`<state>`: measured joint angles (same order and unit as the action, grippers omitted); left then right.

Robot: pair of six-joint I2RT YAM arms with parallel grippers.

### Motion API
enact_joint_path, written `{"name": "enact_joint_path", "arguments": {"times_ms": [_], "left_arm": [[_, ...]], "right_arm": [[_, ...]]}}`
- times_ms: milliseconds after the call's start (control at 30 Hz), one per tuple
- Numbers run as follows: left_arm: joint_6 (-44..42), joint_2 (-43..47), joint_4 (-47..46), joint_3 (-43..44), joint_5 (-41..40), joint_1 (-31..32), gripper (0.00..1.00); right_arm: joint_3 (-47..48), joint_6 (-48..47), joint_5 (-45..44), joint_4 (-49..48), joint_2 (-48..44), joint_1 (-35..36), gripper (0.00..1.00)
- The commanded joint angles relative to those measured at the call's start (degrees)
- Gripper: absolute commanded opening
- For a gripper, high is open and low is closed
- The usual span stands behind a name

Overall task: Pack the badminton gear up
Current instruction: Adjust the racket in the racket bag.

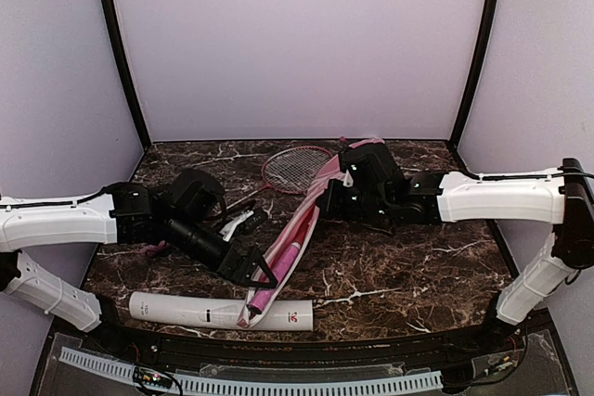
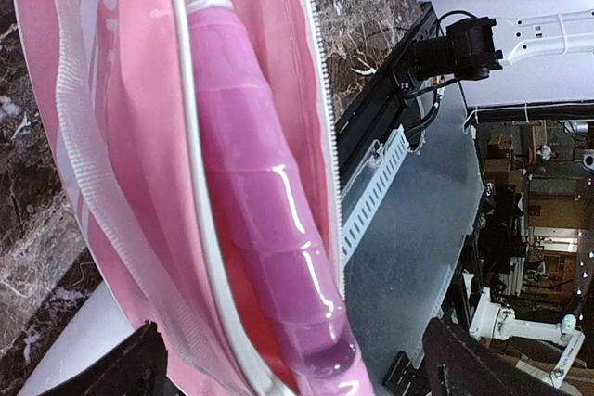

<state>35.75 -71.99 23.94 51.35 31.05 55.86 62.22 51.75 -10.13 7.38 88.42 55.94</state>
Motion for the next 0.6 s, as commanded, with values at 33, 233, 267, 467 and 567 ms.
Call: {"name": "enact_joint_path", "arguments": {"times_ms": [33, 233, 267, 467, 567], "left_arm": [[-0.2, -1.7, 2.1, -0.7, 0.1, 0.6, 0.99], [-0.7, -2.8, 4.4, -0.9, -2.3, 0.6, 0.93], [-0.6, -2.9, 4.4, -1.0, -2.3, 0.7, 0.88], [0.2, -3.2, 3.2, -2.3, -2.2, 0.7, 0.62], [0.2, -3.3, 3.2, -2.7, -2.3, 0.7, 0.58]], "right_arm": [[1.6, 0.1, -0.3, -3.0, -0.1, 0.7, 0.0], [1.6, 0.2, -0.1, -2.9, -0.8, 0.9, 0.0], [1.6, 0.2, 0.0, -3.0, -0.8, 0.9, 0.0], [1.3, 0.4, 0.8, -3.7, -1.1, 0.9, 0.0], [1.0, 0.7, 1.1, -4.2, -1.1, 0.9, 0.0]]}}
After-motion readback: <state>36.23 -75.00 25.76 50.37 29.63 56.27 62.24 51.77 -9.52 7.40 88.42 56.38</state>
